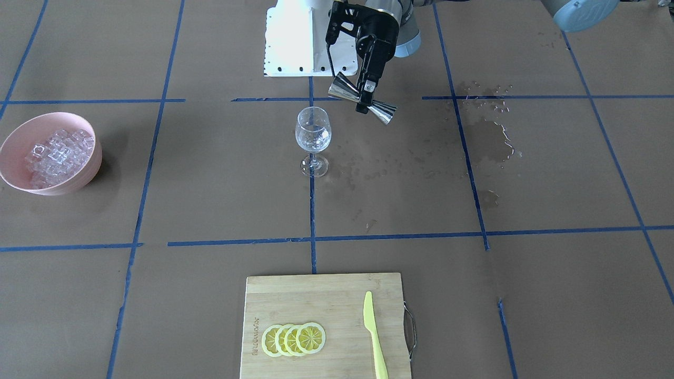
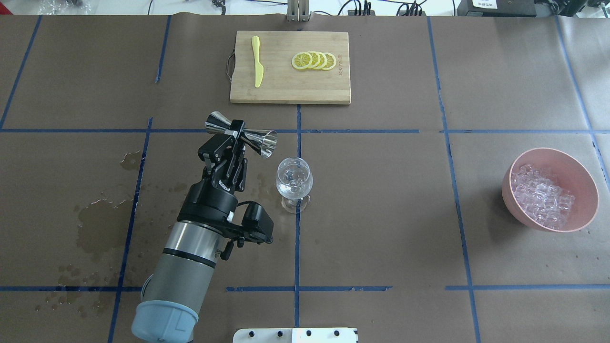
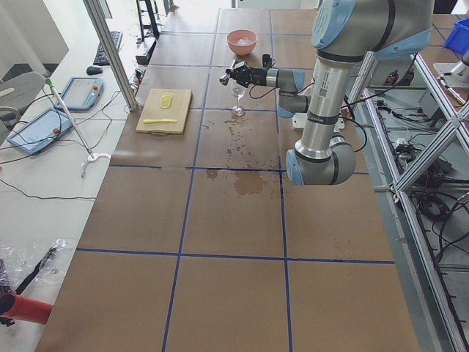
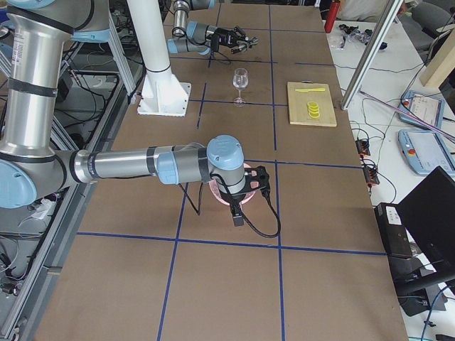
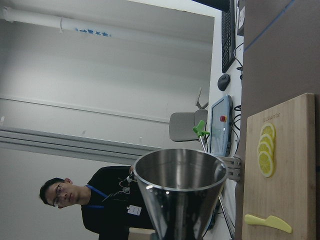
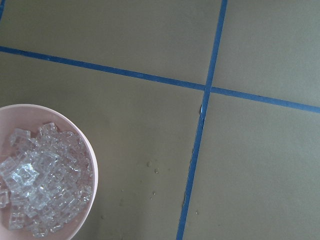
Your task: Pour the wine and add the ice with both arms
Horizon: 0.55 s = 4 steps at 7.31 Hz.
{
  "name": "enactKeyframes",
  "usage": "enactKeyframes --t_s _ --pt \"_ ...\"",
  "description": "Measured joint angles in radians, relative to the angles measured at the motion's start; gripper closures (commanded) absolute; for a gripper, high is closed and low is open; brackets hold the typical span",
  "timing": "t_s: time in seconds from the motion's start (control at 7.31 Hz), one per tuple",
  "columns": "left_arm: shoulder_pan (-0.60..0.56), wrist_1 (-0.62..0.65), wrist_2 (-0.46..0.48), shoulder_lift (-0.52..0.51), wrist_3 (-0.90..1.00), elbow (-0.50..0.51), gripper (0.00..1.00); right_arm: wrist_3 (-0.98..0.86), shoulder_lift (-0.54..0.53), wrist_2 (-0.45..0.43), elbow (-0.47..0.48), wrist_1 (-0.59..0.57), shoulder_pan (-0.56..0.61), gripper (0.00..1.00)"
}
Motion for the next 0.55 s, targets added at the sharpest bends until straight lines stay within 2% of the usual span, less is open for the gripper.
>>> enactKeyframes --t_s 0.55 --pt "-0.008 -0.334 -0.056 0.225 -0.013 -0.002 1.00 -0.002 0.000 -0.002 -0.001 0.000 0.000 0.00"
